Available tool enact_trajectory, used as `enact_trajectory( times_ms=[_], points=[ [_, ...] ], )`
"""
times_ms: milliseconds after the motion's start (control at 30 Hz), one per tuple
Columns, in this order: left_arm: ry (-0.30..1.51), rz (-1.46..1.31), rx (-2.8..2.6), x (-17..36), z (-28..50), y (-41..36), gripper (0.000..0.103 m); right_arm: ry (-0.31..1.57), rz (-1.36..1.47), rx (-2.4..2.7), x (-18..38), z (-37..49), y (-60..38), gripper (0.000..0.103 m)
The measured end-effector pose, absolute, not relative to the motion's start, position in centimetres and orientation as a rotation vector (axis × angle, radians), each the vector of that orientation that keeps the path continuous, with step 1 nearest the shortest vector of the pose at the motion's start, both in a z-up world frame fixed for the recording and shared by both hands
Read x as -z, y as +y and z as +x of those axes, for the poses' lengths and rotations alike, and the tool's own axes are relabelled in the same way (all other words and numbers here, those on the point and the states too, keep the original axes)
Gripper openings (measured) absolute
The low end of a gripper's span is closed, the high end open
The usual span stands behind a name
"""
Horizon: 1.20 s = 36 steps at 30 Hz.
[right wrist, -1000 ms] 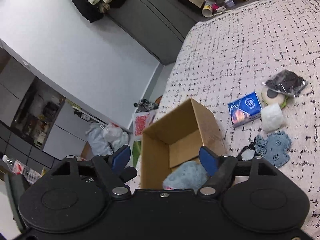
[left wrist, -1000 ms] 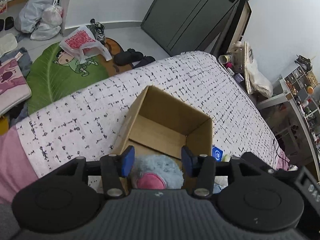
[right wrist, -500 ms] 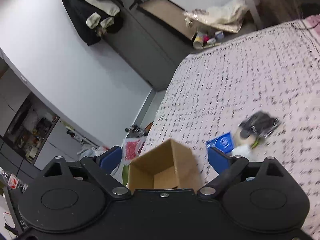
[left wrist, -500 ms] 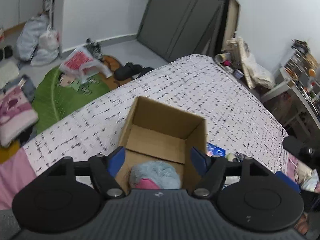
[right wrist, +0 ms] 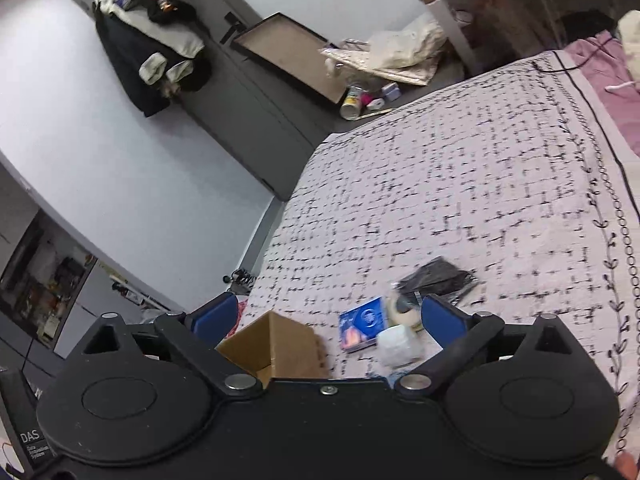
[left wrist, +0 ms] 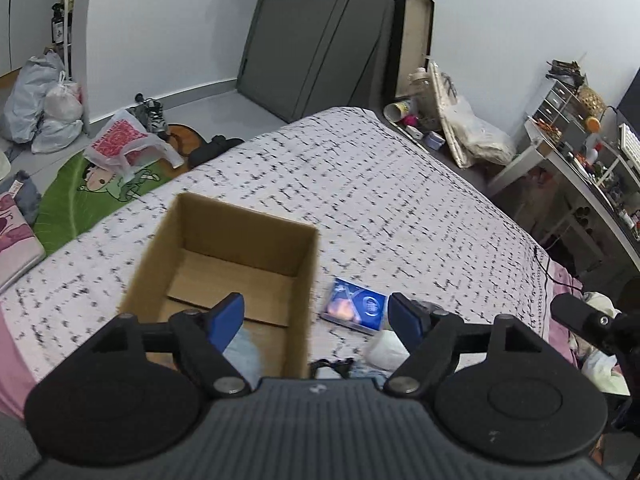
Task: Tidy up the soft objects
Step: 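Withdraw both grippers from the box toward the remaining items, then grasp the blue denim plush with the left gripper while the right grasps the white cloth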
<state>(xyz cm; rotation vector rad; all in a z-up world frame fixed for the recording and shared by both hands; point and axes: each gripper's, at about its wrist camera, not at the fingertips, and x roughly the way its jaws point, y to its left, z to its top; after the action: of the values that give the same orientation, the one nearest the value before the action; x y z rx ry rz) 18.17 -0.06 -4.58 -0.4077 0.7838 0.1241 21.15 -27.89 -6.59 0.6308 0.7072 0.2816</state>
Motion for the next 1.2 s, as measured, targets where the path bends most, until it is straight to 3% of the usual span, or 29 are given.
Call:
enact_trajectory(
  times_ms=[433, 567, 800, 933, 1200],
  points=[
    [0.856, -0.377, -0.072, 6.5, 19.3, -5.0, 0.077, 0.817, 0.724, -0.256, 12.0, 22.6, -32.4, 0.098],
    [0.860, -0.384, -0.068, 7.3, 19.7, -6.2, 0.077, 0.842, 0.761, -0.267, 13.8, 22.8, -33.0, 0.092],
    [0.909, -0.363, -0.059, 9.2, 20.4, -8.7, 0.068, 0.899, 0.865, -0.292, 17.5, 23.5, -33.4, 0.079],
    [0.953, -0.388, -0.088, 10.9, 21.1, -9.3, 0.055, 0.910, 0.910, -0.315, 18.6, 24.2, -33.4, 0.078],
    [1.043, -0.374, -0.108, 14.3, 22.4, -10.7, 0.052, 0.935, 0.963, -0.314, 20.6, 24.8, -33.5, 0.078]
  ],
)
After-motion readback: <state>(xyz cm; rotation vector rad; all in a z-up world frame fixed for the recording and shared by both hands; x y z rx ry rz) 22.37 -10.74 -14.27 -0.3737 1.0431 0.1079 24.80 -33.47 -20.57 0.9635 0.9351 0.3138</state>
